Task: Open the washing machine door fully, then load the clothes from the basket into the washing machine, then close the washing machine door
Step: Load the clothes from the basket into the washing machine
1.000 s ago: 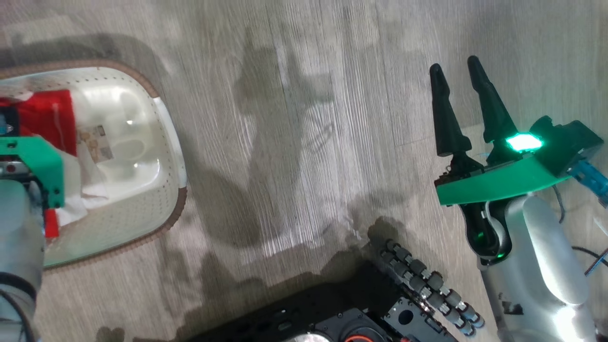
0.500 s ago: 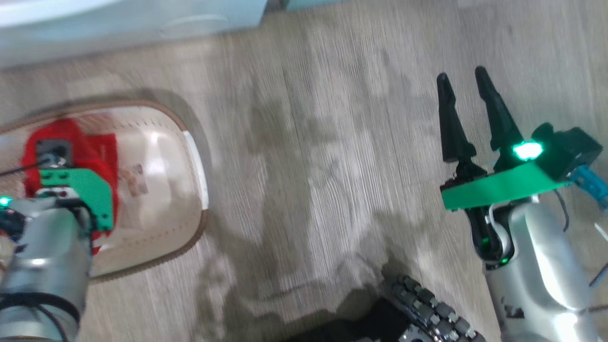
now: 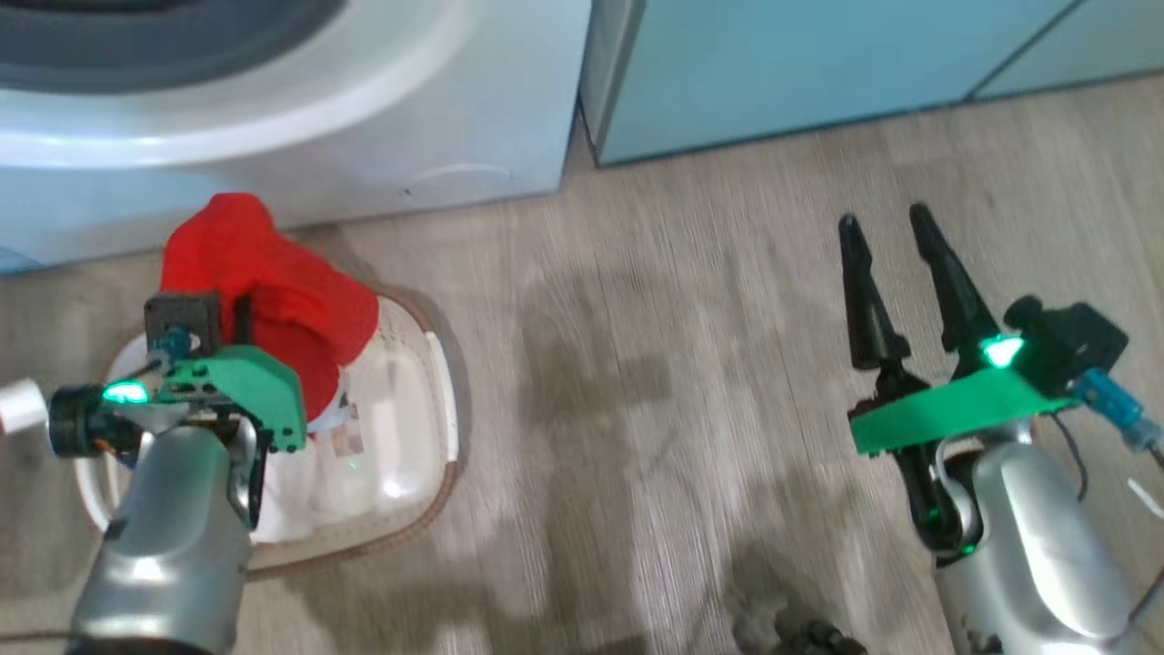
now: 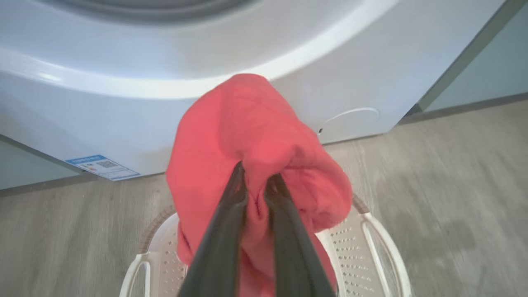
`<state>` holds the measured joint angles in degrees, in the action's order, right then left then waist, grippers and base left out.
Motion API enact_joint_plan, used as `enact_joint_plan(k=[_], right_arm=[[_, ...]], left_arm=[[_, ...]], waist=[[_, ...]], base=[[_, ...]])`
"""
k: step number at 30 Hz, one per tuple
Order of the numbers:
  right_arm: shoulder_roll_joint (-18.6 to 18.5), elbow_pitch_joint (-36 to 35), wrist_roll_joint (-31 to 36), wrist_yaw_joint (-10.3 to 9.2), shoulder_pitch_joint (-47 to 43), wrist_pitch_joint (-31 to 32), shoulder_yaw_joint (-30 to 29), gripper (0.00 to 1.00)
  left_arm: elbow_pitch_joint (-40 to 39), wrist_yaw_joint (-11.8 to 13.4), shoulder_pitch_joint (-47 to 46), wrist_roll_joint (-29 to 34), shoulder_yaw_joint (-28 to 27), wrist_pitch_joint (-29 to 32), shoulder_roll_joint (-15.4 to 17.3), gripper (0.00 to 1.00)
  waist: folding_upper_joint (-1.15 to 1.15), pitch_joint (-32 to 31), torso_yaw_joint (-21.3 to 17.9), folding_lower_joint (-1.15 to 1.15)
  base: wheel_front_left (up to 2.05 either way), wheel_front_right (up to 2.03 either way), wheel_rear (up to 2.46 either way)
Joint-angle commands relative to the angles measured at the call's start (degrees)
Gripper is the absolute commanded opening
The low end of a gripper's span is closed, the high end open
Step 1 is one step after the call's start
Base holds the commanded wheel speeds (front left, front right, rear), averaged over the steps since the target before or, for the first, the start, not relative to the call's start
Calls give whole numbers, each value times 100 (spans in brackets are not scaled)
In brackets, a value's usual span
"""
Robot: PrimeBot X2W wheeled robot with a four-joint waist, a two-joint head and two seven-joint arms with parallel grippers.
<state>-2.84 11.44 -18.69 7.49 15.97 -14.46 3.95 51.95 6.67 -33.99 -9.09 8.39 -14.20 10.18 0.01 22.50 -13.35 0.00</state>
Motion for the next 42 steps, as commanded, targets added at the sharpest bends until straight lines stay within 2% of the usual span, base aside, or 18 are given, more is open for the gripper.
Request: enact_joint_plan(k=[1, 7, 12, 22, 29, 42], right_arm=[[-4, -136, 45, 0, -84, -54, 96, 100], [-4, -84, 104, 0, -232, -54, 26, 100], [-4, -40, 176, 0, -388, -54, -7, 100], [-4, 39, 270, 0, -680, -54, -1, 100], [-4, 75, 282, 0, -898, -54, 19, 100], [-4, 70, 260, 0, -1038, -54, 60, 100]], left_arm=[[-478, -26, 163, -23, -244, -78, 112, 0], [-1827, -134, 835, -20, -553, -79, -143, 0], [-2710, -414, 1357, 21, -773, -79, -375, 0], [-3624, -730, 2167, 72, -1062, -79, -672, 0], [-4060, -783, 2755, -163, -1016, -80, -726, 0], [-4551, -624, 3077, -378, -776, -80, -729, 0]], waist=[[-1, -287, 131, 0], [-1, -693, 248, 0], [-1, -1018, 321, 0], [-1, -1565, 388, 0], [-1, -1907, 377, 0], [-1, -2072, 425, 0]], base=[[0, 0, 0], [0, 0, 0], [0, 0, 0], [0, 0, 0], [0, 0, 0], [0, 0, 0]])
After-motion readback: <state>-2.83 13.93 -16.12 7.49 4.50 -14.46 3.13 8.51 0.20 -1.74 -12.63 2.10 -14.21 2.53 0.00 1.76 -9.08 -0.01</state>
